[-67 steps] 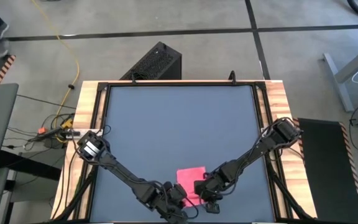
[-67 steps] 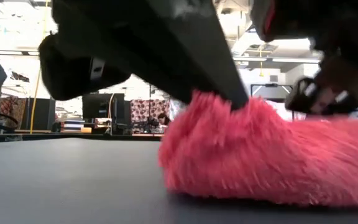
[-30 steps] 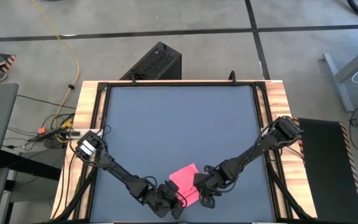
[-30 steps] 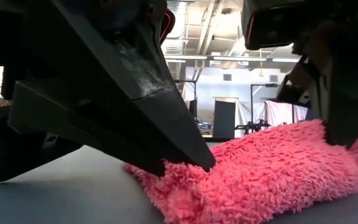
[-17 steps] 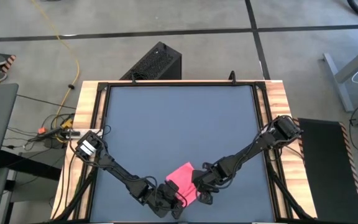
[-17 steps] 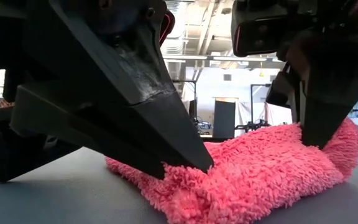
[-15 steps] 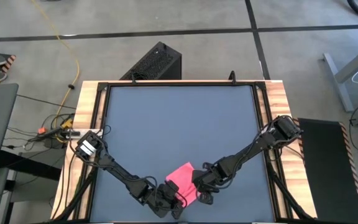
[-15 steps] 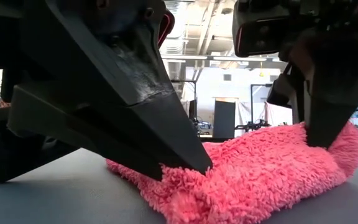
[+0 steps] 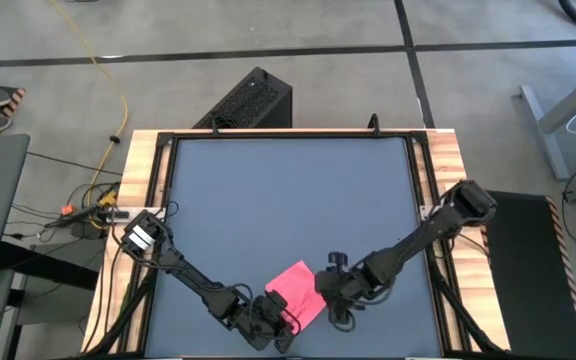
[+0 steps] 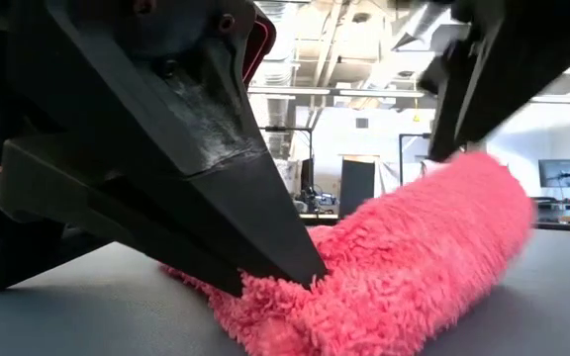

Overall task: Roll towel
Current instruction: Roll the pink towel

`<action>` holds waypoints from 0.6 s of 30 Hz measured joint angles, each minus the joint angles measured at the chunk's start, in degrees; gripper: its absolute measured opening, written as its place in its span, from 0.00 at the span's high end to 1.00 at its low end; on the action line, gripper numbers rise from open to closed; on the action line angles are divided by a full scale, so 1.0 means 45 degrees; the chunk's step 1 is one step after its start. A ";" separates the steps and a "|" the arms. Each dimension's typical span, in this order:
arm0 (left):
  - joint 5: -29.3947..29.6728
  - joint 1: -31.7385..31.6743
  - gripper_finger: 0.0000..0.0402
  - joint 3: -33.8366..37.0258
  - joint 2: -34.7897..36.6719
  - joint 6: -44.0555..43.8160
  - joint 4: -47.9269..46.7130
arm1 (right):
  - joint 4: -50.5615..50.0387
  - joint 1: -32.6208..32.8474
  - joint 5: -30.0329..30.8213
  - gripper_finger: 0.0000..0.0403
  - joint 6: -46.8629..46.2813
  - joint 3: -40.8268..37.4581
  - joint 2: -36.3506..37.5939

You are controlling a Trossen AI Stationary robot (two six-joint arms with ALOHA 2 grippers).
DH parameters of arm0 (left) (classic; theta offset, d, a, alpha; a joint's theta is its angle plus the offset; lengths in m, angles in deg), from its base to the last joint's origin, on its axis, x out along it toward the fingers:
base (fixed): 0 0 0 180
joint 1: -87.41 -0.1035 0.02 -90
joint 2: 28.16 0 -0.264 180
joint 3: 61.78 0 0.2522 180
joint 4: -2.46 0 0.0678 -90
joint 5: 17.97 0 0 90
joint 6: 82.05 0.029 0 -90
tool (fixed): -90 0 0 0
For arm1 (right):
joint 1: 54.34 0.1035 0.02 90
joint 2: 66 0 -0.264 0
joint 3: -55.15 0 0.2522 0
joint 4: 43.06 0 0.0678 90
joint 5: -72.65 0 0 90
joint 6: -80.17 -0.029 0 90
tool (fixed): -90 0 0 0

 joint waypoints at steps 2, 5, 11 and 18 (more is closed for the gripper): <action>-0.0007 -0.0024 1.00 0.0000 0.0000 0.0037 0.0000 | 0.0256 0.0273 0.0306 0.51 0.0674 0.0000 0.0229; -0.0029 -0.0053 1.00 0.0000 0.0000 0.0037 0.0001 | 0.0517 0.0720 0.0701 0.53 0.1102 0.0000 0.0335; 0.0010 -0.0107 1.00 0.0000 0.0000 0.0041 0.0005 | 0.1057 0.1605 0.1040 0.56 0.1256 0.0006 0.0129; 0.0049 -0.0117 1.00 -0.0003 0.0000 -0.0001 0.0058 | 0.1992 0.2083 0.1059 0.57 0.1260 0.0005 -0.0934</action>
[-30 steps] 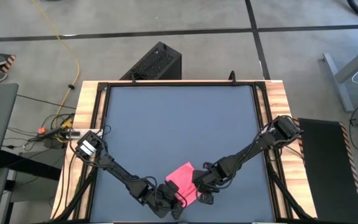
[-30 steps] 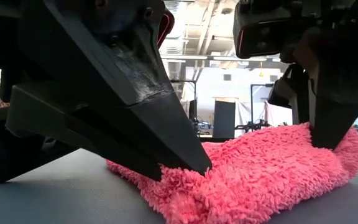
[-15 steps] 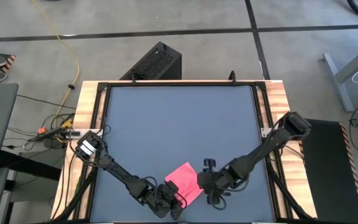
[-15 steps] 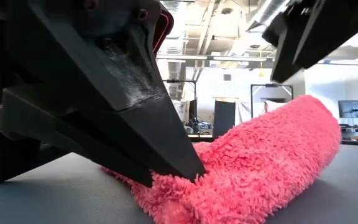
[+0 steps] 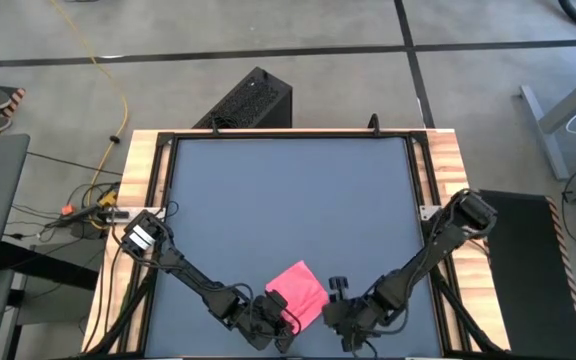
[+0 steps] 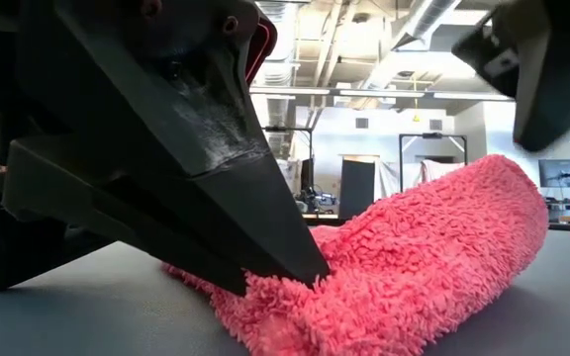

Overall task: Roll towel
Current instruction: Roll the pink towel

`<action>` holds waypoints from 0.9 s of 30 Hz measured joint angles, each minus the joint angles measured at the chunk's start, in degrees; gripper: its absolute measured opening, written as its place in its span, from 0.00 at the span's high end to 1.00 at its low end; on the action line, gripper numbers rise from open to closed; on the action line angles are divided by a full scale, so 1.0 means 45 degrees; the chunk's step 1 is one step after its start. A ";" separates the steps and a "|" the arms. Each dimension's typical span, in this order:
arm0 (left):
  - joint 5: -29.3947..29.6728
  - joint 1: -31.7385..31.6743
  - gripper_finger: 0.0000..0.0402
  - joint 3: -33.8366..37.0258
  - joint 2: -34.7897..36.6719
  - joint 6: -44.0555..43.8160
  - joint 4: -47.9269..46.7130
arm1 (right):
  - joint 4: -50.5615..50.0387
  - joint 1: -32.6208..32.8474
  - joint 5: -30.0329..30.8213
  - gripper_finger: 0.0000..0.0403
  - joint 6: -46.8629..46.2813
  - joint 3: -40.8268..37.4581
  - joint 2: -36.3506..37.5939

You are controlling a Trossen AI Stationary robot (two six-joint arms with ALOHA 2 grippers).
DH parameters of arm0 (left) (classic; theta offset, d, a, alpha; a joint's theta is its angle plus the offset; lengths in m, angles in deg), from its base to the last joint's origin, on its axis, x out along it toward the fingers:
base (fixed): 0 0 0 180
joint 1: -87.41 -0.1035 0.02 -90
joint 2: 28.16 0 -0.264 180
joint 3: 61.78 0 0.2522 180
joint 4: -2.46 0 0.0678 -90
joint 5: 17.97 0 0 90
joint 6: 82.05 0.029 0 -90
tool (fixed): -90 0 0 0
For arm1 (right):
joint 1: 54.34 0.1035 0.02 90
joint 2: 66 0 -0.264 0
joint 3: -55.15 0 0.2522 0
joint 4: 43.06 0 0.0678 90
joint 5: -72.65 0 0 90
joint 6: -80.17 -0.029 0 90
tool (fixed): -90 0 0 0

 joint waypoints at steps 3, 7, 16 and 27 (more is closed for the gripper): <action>0.0000 0.0000 1.00 -0.0011 0.0000 -0.0098 0.0000 | 0.0295 -0.0029 -0.0004 0.57 0.0000 0.0000 -0.0469; -0.0024 0.0000 1.00 -0.0011 0.0000 -0.0132 0.0010 | 0.0193 -0.0088 0.0172 0.57 0.0222 0.0000 -0.0738; -0.0348 -0.0015 1.00 -0.0020 0.0000 -0.0242 0.0015 | -0.0103 -0.0293 0.0394 0.57 0.0714 0.0000 -0.0781; -0.0411 -0.0015 1.00 -0.0026 0.0000 -0.0239 0.0028 | -0.0514 -0.0452 0.0306 0.57 0.1390 0.0130 -0.0781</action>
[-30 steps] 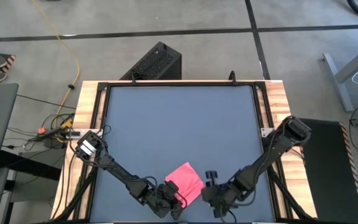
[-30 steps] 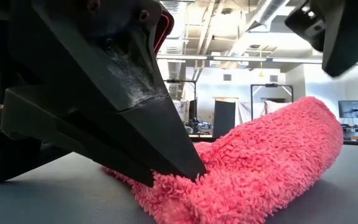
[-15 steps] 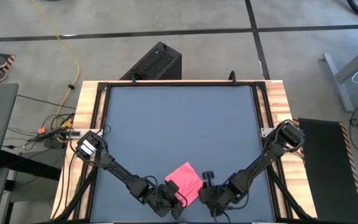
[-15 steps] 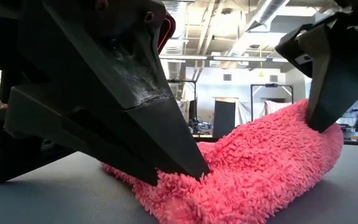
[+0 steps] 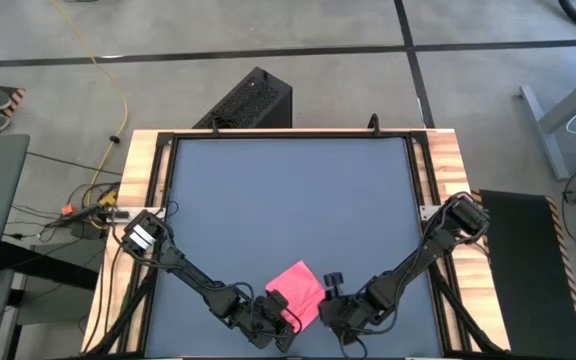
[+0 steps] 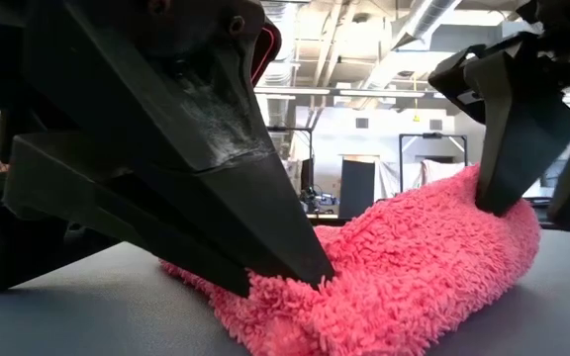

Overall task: Roll towel
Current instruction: Roll the pink towel

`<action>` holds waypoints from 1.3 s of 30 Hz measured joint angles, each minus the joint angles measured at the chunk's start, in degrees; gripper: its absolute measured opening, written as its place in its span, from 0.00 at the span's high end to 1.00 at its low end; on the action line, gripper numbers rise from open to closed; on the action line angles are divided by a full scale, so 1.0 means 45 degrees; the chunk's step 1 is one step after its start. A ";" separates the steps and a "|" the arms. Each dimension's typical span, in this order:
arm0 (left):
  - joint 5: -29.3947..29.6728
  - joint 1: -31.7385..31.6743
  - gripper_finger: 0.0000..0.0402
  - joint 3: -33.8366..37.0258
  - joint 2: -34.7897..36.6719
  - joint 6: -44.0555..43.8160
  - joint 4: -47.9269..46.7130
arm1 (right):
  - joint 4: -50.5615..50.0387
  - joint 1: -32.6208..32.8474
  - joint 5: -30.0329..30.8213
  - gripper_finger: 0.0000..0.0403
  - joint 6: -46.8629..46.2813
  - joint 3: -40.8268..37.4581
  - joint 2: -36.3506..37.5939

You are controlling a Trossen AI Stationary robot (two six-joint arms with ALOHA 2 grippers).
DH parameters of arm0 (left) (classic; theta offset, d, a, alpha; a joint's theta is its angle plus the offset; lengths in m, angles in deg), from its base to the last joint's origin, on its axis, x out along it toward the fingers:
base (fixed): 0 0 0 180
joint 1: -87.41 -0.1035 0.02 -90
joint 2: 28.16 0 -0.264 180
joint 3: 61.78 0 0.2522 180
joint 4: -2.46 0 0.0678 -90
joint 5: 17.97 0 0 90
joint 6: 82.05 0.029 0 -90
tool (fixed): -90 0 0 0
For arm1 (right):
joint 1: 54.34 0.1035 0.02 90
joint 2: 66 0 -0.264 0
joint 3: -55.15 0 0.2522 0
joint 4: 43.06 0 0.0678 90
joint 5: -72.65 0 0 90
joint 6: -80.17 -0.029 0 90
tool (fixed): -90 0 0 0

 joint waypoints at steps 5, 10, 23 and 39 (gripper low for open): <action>-0.0015 0.0000 1.00 -0.0005 0.0000 0.0103 -0.0031 | -0.0208 -0.0006 0.0251 0.57 0.0626 0.0458 0.0005; -0.0016 0.0000 1.00 -0.0010 0.0000 0.0131 -0.0047 | -0.0471 -0.0200 0.0293 0.57 0.0828 0.0609 0.0015; 0.0037 0.0000 1.00 -0.0010 0.0005 0.0257 -0.0071 | -0.0932 -0.0840 -0.0199 0.57 0.0787 0.0176 -0.0005; 0.0134 0.0000 1.00 -0.0010 0.0015 0.0316 -0.0081 | -0.0576 -0.0695 -0.0928 0.57 0.0875 -0.0210 -0.0005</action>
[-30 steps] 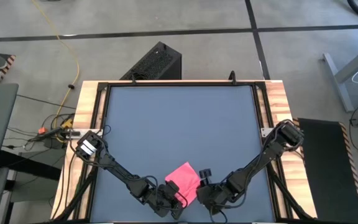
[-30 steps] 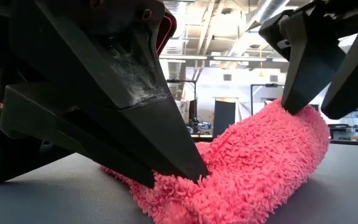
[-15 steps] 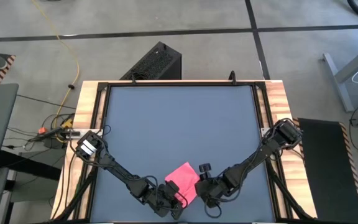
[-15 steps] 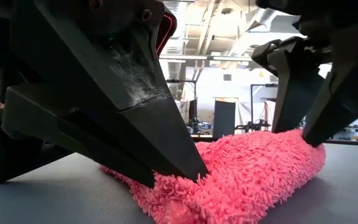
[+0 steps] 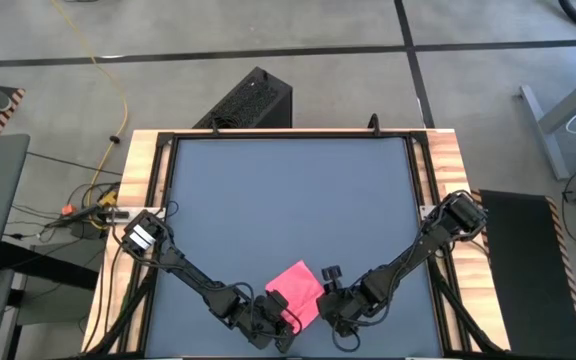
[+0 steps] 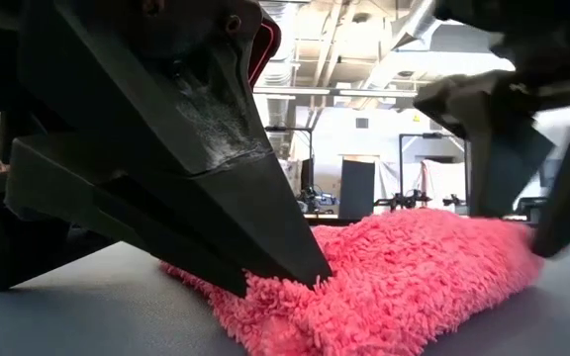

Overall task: Roll towel
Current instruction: Roll the pink towel

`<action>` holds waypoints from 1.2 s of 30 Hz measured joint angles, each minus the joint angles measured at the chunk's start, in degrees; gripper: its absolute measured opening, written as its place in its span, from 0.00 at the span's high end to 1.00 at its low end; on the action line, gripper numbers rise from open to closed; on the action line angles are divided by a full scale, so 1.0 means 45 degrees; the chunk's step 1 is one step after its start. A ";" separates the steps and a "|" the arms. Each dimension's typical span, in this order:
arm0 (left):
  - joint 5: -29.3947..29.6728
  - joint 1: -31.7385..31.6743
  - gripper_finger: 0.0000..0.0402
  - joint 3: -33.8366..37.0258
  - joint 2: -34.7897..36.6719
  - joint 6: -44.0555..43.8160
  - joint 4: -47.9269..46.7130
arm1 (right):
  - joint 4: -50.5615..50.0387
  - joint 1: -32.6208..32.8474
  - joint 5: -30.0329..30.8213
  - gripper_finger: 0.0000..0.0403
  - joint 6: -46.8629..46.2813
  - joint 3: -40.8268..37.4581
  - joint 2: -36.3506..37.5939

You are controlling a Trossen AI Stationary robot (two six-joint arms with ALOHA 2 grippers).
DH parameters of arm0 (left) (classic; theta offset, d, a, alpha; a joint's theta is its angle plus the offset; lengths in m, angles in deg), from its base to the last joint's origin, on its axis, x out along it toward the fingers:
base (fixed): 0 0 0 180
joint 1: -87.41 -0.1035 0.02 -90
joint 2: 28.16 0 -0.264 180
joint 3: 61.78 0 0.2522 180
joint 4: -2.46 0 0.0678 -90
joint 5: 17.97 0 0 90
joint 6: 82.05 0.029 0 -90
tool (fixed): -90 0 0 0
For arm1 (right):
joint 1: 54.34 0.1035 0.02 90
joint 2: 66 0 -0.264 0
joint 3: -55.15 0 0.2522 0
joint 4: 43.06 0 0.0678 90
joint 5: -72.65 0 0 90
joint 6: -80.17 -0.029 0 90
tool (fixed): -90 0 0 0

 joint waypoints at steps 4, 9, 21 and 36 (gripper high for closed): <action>0.0024 -0.0010 1.00 0.0000 0.0000 -0.0005 0.0019 | 0.0518 -0.0010 -0.0437 0.57 -0.0415 -0.0519 0.0000; 0.0016 -0.0012 1.00 0.0000 0.0000 -0.0049 0.0058 | 0.0619 -0.0072 -0.0432 0.57 -0.0405 -0.0543 0.0005; 0.0063 -0.0019 1.00 0.0000 0.0262 0.0422 0.0039 | 0.0606 -0.0737 -0.1714 0.83 -0.0947 -0.0537 0.0024; 0.1185 -0.0044 0.96 0.0000 0.1651 0.3163 -0.0139 | 0.0598 -0.0797 -0.1821 0.95 -0.1619 -0.0532 0.0019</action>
